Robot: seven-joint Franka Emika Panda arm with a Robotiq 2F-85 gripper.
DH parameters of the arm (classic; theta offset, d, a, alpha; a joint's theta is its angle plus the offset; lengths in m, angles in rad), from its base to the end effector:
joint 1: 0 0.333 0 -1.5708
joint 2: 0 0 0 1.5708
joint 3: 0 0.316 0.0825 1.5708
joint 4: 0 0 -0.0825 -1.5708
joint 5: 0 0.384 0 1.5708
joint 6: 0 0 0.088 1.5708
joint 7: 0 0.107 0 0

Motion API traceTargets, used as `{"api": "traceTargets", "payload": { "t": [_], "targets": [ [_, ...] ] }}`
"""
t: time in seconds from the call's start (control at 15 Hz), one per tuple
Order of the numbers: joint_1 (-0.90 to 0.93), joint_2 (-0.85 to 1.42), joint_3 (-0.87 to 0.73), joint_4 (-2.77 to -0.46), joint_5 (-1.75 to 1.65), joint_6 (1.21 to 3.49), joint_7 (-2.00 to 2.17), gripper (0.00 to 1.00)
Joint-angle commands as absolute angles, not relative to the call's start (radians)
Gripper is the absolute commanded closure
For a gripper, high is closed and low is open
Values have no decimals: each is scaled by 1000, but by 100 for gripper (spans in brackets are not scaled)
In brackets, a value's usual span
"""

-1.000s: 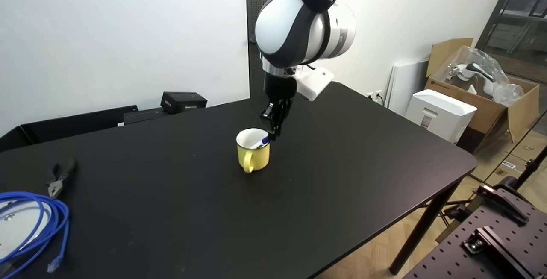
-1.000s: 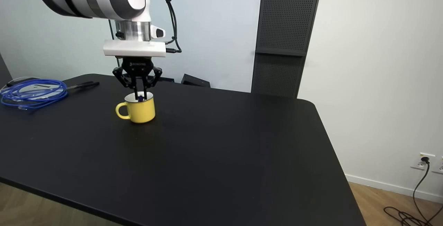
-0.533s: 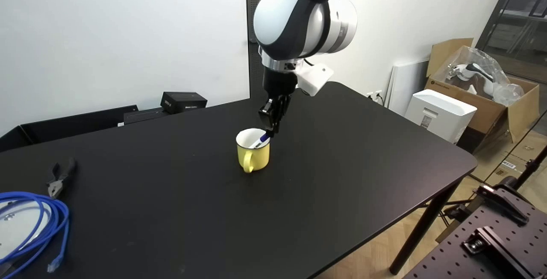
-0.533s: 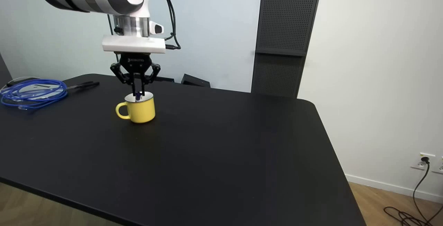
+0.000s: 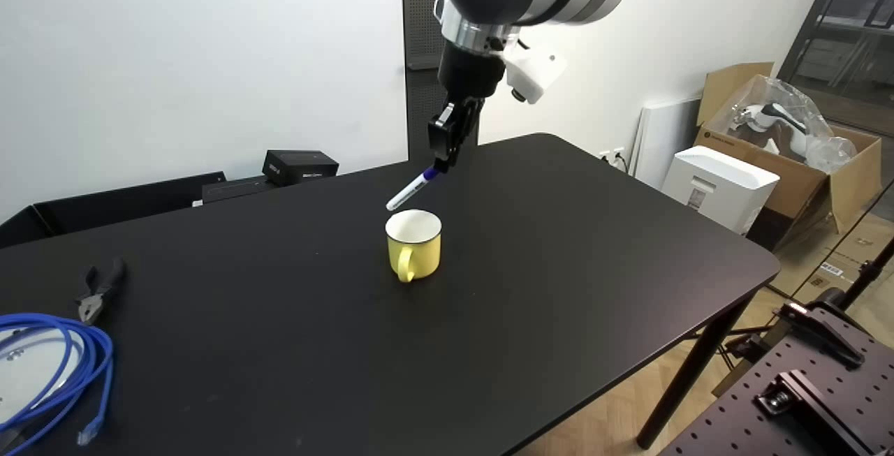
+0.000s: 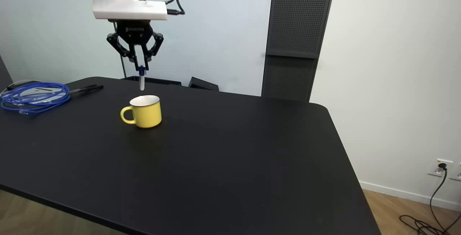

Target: Put the marker in the mug on the table

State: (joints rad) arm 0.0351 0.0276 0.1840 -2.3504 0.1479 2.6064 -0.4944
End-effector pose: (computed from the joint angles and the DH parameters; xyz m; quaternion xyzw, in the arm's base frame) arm 0.5142 0.1112 0.3420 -0.9489 -0.2905 -0.1191 0.0311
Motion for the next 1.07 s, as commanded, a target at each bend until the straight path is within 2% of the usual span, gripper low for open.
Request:
{"api": "traceTargets", "payload": {
  "t": [0.0,0.33,1.0],
  "targets": [
    [52,-113,140,-2446,147,2696,-467,94],
    [45,-160,76,-2508,76,2831,-377,94],
    [34,28,32,-2513,51,2958,-313,94]
  ]
}}
